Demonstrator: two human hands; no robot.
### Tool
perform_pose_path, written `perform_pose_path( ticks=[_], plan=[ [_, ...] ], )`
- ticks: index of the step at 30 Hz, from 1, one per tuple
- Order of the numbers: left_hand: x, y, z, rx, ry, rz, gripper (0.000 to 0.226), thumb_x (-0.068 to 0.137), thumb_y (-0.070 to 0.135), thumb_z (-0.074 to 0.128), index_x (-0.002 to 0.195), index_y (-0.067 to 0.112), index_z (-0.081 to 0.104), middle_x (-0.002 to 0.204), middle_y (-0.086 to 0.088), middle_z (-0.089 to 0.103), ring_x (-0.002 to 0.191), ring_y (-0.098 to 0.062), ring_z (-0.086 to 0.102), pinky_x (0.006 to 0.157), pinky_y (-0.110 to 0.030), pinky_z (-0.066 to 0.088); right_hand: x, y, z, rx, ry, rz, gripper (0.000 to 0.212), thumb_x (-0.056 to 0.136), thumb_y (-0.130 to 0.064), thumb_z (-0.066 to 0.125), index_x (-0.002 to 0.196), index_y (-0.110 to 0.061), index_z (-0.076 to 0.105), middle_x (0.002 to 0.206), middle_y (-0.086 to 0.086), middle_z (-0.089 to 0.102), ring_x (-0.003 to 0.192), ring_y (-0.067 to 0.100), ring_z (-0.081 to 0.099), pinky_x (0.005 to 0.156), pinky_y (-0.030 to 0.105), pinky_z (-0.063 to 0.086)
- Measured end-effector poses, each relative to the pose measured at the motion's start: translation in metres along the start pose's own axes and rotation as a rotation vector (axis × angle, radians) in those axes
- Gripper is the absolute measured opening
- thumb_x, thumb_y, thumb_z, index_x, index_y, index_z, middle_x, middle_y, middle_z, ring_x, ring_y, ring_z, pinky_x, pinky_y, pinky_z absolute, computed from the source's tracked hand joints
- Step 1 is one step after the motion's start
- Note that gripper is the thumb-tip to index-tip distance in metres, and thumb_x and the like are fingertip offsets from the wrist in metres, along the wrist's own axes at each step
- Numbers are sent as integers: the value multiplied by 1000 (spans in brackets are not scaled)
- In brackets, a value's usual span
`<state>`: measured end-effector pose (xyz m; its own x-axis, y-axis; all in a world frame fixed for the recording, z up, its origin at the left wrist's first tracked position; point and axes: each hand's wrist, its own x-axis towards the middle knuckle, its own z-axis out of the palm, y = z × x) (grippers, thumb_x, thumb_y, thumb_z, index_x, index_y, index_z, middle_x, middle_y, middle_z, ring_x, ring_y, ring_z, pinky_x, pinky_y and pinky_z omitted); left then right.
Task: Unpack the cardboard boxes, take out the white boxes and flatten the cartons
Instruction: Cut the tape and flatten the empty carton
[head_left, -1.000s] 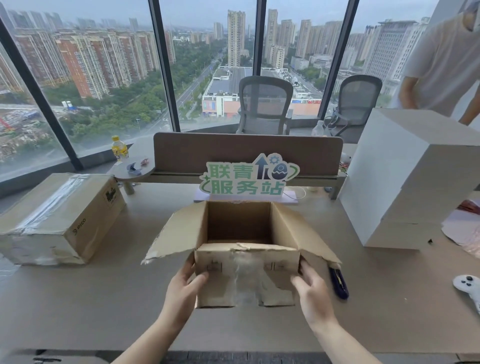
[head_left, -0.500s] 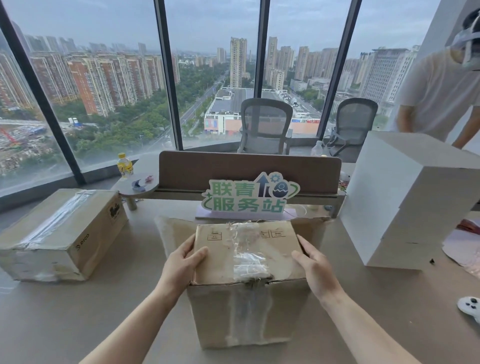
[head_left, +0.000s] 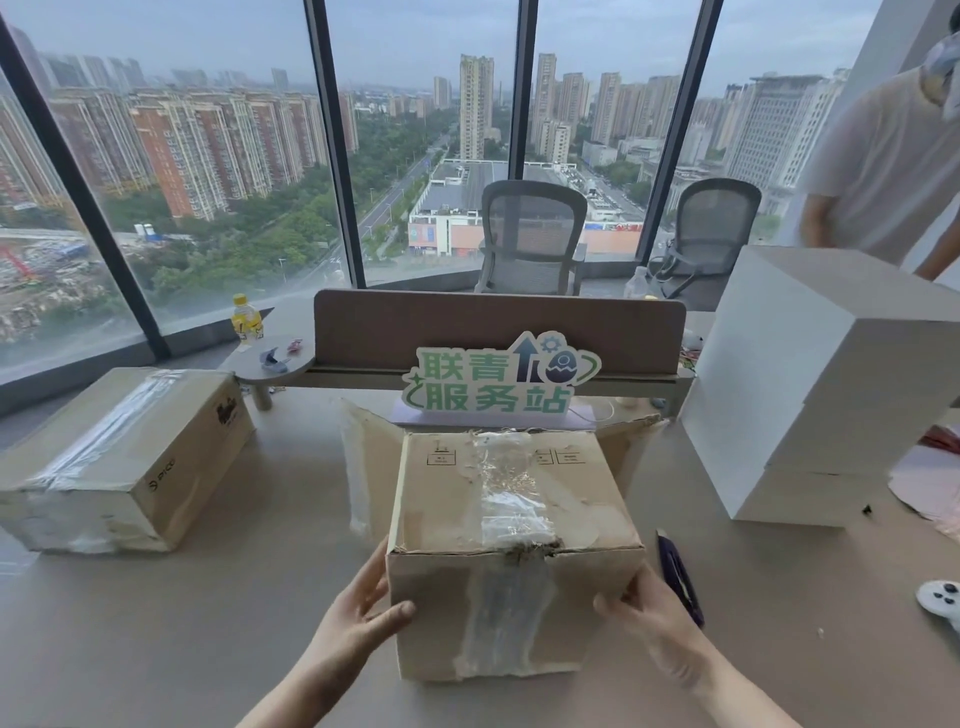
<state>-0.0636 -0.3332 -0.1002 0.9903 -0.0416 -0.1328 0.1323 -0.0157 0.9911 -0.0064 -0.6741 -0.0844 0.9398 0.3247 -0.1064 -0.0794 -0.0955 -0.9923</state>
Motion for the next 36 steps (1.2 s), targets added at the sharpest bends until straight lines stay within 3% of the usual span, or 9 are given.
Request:
perform_pose_path(
  ticks=[4, 8, 11, 16, 21, 24, 27, 31, 36],
  plan=[
    [9, 16, 14, -16, 163, -26, 109, 47, 75, 82, 140, 29, 50, 111, 2, 74, 107, -15, 68, 86, -29, 55, 6, -4, 12, 27, 158, -15, 80, 57, -65, 84, 121, -21, 64, 118, 0, 71, 115, 16, 64, 104, 41, 45],
    [21, 48, 12, 302, 325, 72, 47, 67, 79, 64, 111, 63, 60, 95, 17, 75, 88, -4, 71, 78, -38, 56, 17, -39, 14, -119, 297, -68, 38, 84, -52, 69, 112, -27, 68, 103, -8, 75, 100, 10, 68, 95, 45, 51],
    [36, 81, 13, 512, 389, 112, 12, 87, 65, 57, 96, 64, 64, 83, 24, 73, 78, -2, 70, 72, -37, 58, 31, -62, 8, -310, 372, -92, 35, 91, -57, 55, 116, -34, 64, 99, -18, 73, 99, 8, 67, 85, 38, 52],
    [80, 99, 6, 696, 441, -89, 64, 81, 81, 40, 81, 26, 72, 67, 7, 71, 64, -16, 69, 70, -37, 59, 71, -85, 5, -607, 422, 74, 43, 101, -47, 40, 136, -26, 51, 129, -4, 62, 125, 26, 52, 88, 32, 35],
    [117, 90, 12, 811, 394, -237, 47, 94, 63, 42, 82, 26, 67, 75, 10, 65, 74, -19, 61, 70, -31, 47, 112, -64, 5, -693, 371, 227, 38, 96, -37, 42, 130, -24, 54, 129, 4, 62, 116, 30, 55, 93, 36, 43],
    [131, 73, 16, 796, 371, -266, 29, 93, 52, 48, 87, 30, 66, 84, 11, 67, 81, -18, 62, 70, -31, 46, 125, -44, 3, -654, 354, 289, 53, 92, -33, 42, 143, -21, 44, 142, 6, 54, 130, 30, 46, 106, 42, 41],
    [140, 55, 18, 743, 351, -281, 23, 89, 46, 54, 103, 32, 64, 93, 14, 67, 84, -15, 61, 68, -30, 43, 127, -37, 7, -617, 327, 304, 67, 92, -26, 48, 155, -22, 26, 154, 4, 41, 140, 28, 36, 110, 39, 36],
    [150, 33, 22, 714, 307, -307, 50, 84, 38, 63, 132, 28, 50, 119, 6, 67, 103, -19, 63, 79, -31, 46, 125, -25, 17, -537, 249, 311, 73, 96, -17, 54, 158, -22, 15, 162, 2, 23, 138, 23, 38, 97, 28, 40],
    [144, 10, 29, 583, 237, -291, 78, 91, 27, 62, 155, 36, 17, 136, 1, 59, 114, -24, 62, 93, -34, 49, 125, 5, 23, -555, 195, 336, 74, 98, -28, 55, 157, -31, 11, 161, -4, 25, 146, 20, 28, 116, 36, 30]
  ],
)
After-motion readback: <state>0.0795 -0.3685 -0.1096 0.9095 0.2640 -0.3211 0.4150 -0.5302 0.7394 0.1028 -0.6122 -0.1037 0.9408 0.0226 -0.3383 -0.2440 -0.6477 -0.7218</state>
